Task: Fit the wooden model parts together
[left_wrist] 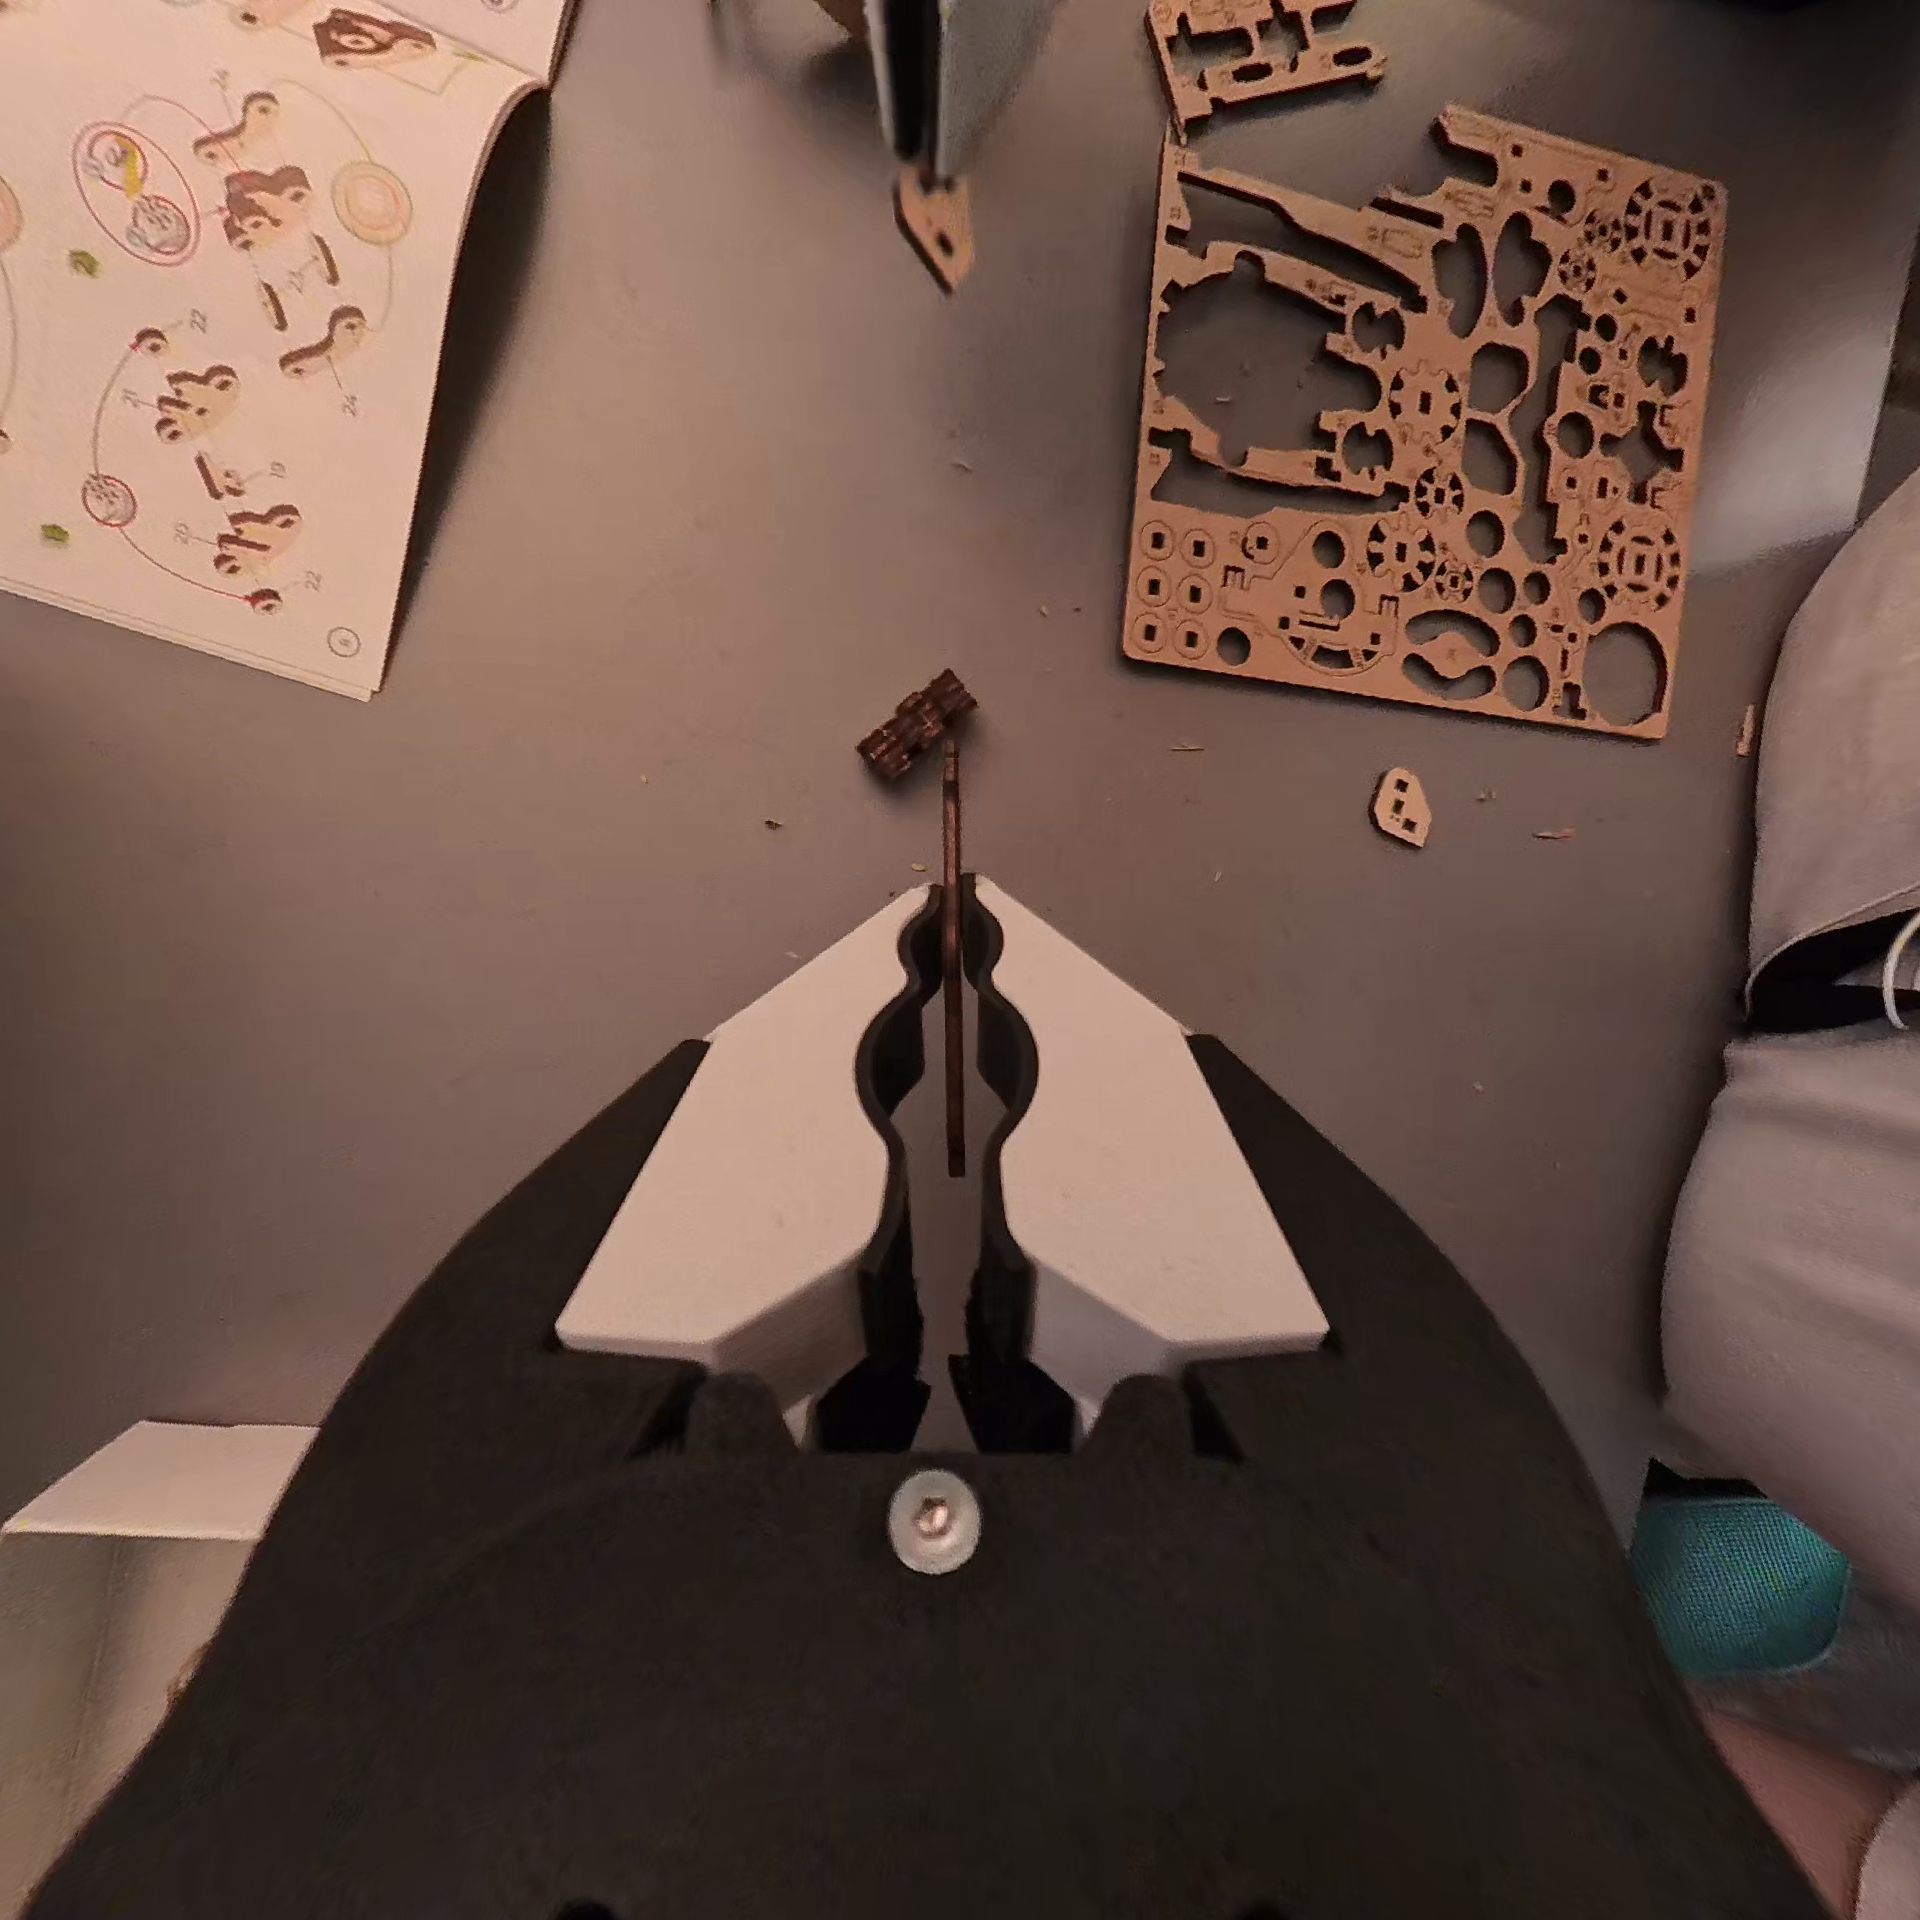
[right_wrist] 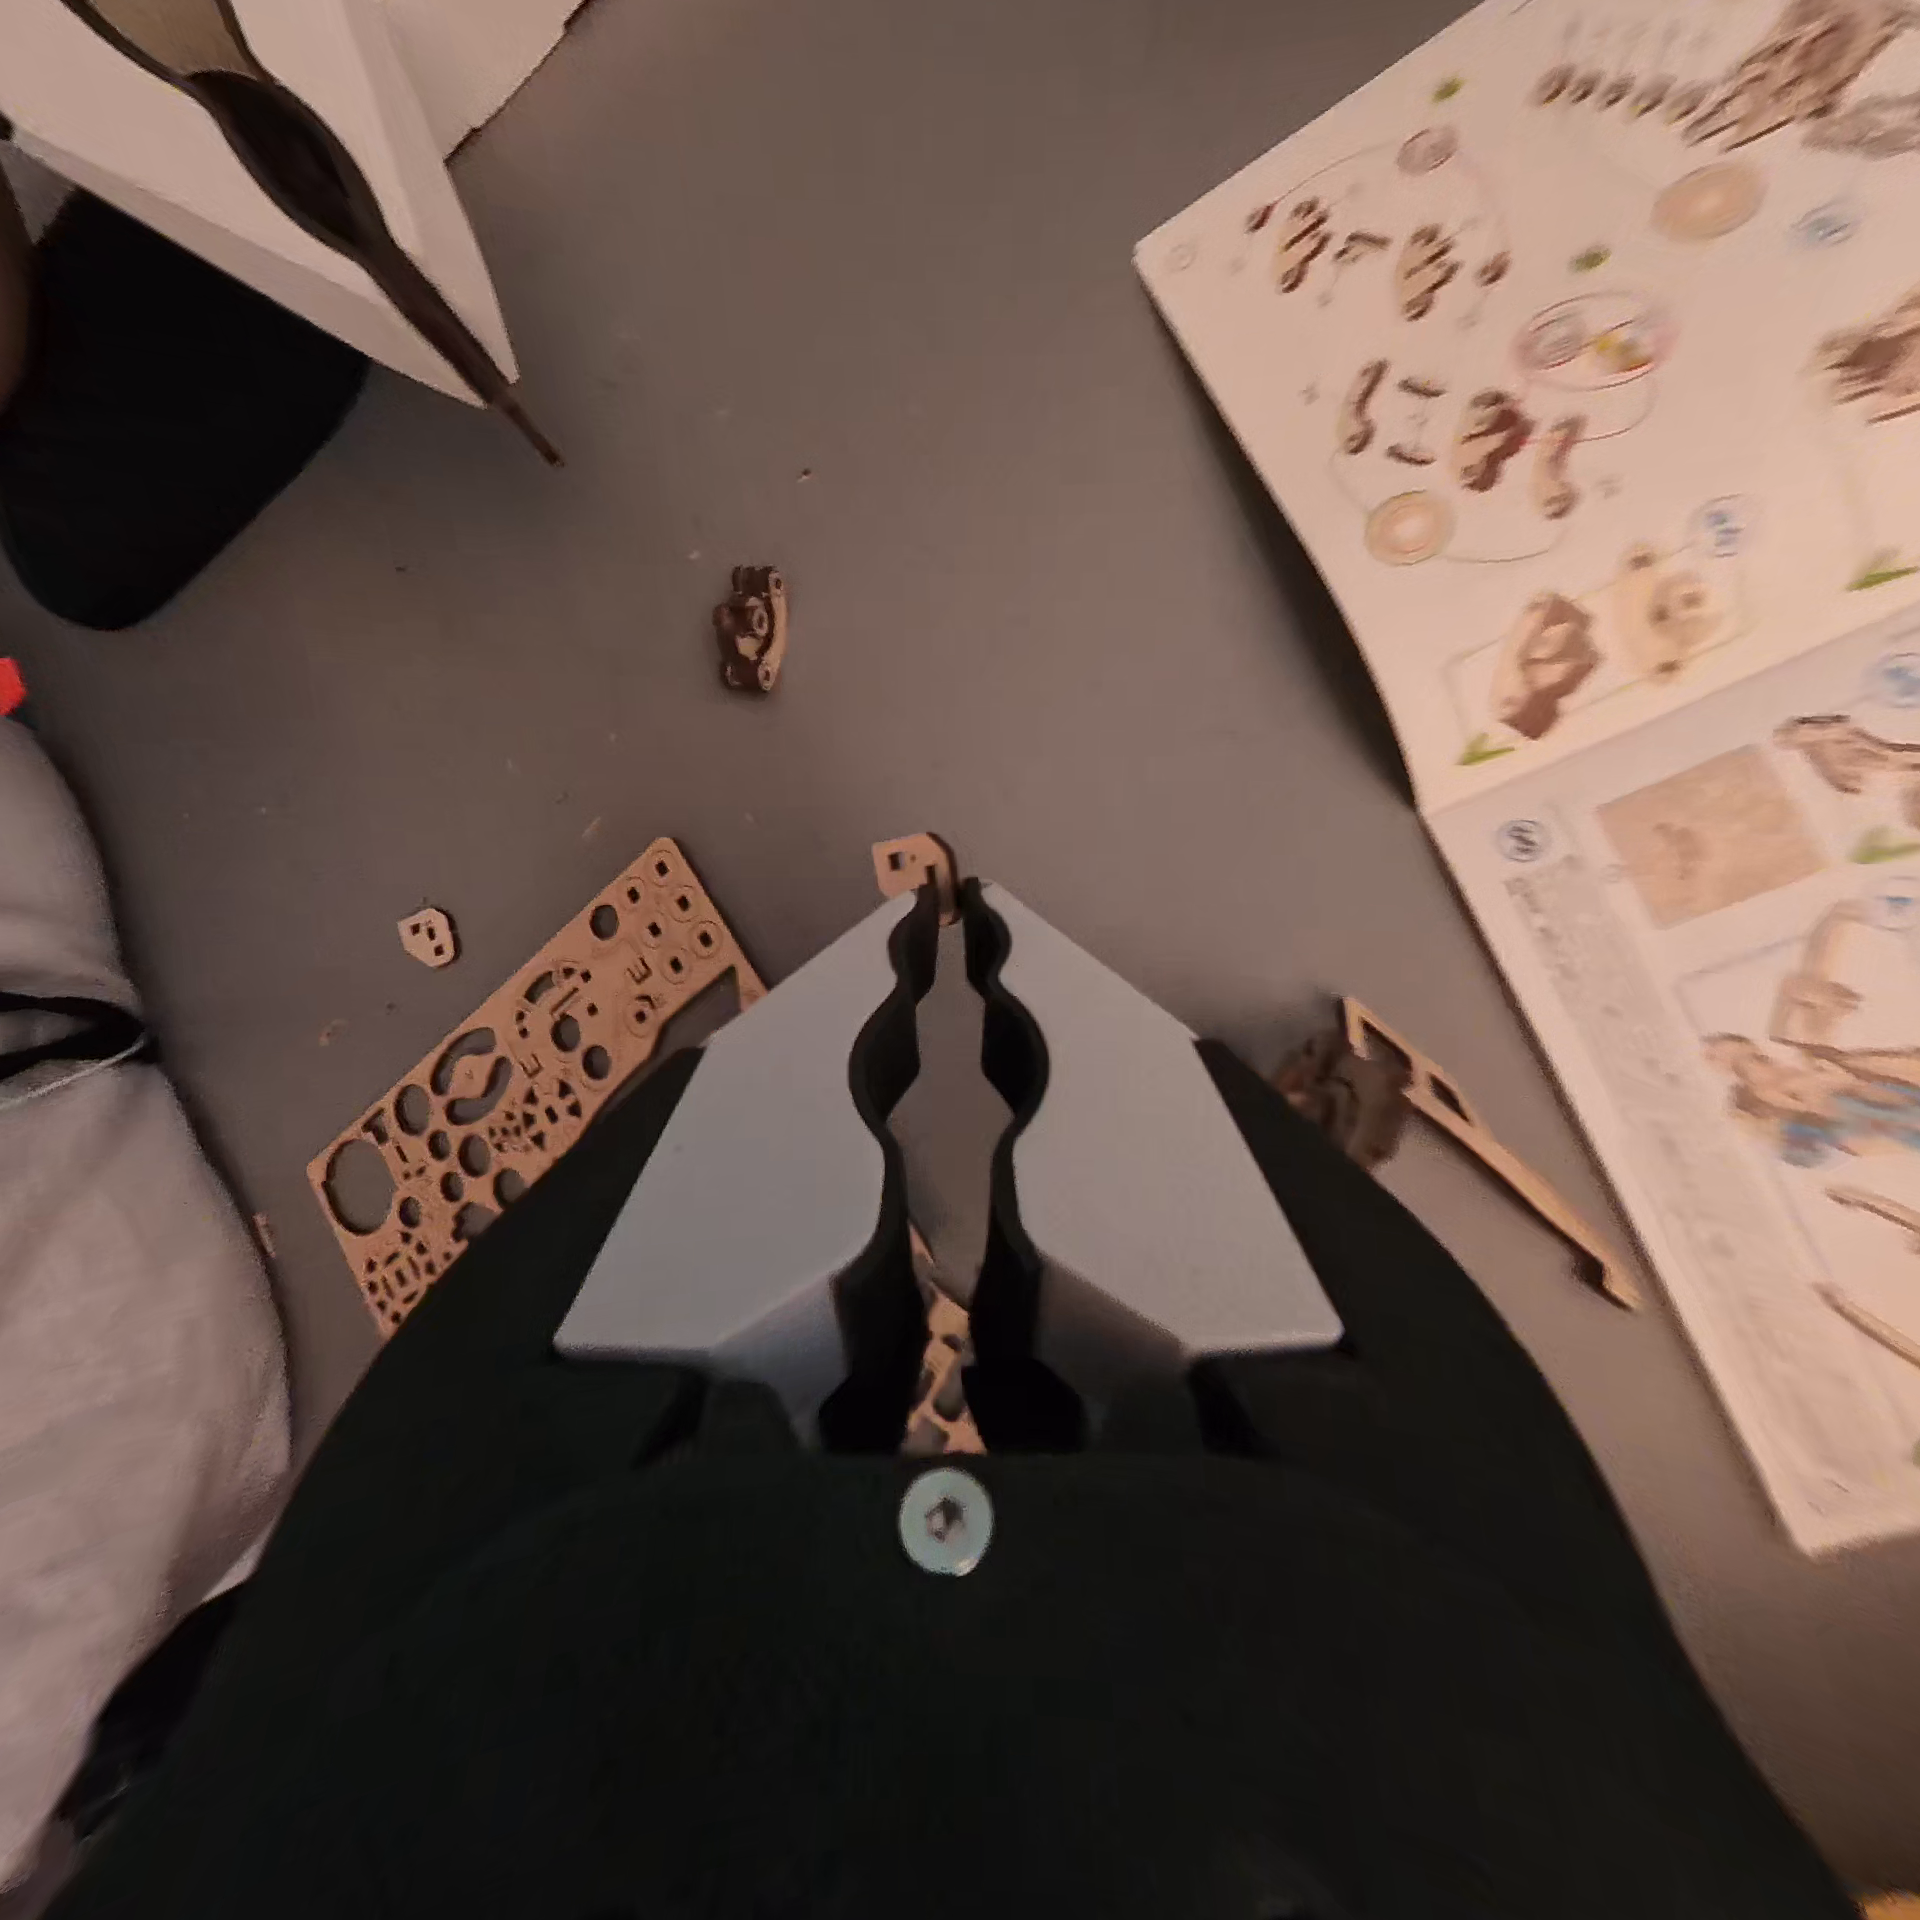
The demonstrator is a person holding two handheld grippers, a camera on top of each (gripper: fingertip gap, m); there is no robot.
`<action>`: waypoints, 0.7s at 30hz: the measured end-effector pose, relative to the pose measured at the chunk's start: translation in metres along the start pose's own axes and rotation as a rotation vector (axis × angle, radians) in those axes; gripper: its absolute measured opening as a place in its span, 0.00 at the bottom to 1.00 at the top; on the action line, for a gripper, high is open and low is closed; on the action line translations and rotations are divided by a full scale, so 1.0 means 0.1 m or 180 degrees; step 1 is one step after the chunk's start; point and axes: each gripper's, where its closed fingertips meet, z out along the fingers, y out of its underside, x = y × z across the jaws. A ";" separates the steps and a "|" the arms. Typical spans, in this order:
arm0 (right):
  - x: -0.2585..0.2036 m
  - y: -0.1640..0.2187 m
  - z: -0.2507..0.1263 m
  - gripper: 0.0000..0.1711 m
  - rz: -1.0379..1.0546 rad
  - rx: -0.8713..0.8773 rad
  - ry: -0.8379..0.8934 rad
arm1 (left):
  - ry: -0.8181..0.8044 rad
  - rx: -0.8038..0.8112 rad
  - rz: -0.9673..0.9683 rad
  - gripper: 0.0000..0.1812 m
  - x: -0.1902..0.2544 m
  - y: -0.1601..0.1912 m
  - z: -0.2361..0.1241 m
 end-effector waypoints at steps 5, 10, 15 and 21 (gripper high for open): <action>-0.09 0.14 0.14 0.02 0.0075 -0.0029 -0.0015 | 0.0003 -0.0038 -0.0153 0.00 -0.12 0.07 0.06; -0.03 0.22 0.19 0.02 0.0358 -0.0069 -0.0122 | -0.0034 -0.0159 -0.0230 0.00 -0.20 0.15 0.15; -0.02 0.24 0.23 0.02 0.0363 -0.0107 -0.0107 | -0.0161 -0.0266 -0.0208 0.00 -0.25 0.21 0.16; -0.02 0.25 0.26 0.03 0.0426 -0.0128 -0.0144 | -0.0181 -0.0264 -0.0146 0.00 -0.21 0.18 0.15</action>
